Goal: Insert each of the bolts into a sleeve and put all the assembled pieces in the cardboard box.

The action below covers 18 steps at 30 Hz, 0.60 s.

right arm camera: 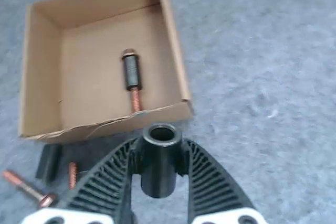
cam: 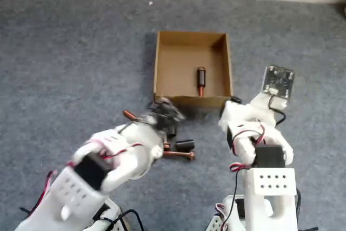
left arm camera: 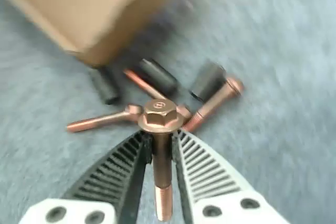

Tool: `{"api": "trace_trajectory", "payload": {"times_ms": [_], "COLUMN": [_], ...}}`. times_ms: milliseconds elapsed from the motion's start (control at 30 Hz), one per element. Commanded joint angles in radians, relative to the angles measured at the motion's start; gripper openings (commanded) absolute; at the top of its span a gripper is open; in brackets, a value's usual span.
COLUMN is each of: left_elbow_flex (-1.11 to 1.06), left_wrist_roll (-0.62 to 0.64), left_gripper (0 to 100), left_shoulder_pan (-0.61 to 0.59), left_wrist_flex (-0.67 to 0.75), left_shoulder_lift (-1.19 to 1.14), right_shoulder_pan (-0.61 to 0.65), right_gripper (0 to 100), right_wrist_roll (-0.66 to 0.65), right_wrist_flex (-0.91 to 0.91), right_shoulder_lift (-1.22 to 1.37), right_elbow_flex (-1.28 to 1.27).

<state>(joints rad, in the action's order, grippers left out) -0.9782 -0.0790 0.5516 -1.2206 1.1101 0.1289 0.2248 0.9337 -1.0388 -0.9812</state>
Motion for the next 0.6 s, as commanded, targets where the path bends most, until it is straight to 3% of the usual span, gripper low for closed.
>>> {"api": "trace_trajectory", "payload": {"times_ms": [0, 167, 300, 567], "left_elbow_flex": [-0.031, -0.133, -0.242, -0.45], "left_wrist_roll": [0.153, 0.196, 0.198, 0.199], "left_gripper": [0, 0, 0, 0], "left_shoulder_pan": [-0.058, -0.061, -0.064, -0.243], "left_wrist_flex": [0.057, 0.16, 0.255, 0.45], "left_shoulder_lift": [0.194, 0.378, 0.532, 0.719], "right_shoulder_pan": [0.116, 0.243, 0.277, 0.277], "right_gripper": [0.5, 0.5, 0.5, 0.5], "right_wrist_roll": [0.021, 0.203, 0.173, 0.106], "right_wrist_flex": [-0.004, -0.004, -0.045, -0.257], "right_shoulder_lift": [-0.035, -0.036, -0.038, -0.173], "right_elbow_flex": [-0.042, -0.059, -0.065, -0.257]}}
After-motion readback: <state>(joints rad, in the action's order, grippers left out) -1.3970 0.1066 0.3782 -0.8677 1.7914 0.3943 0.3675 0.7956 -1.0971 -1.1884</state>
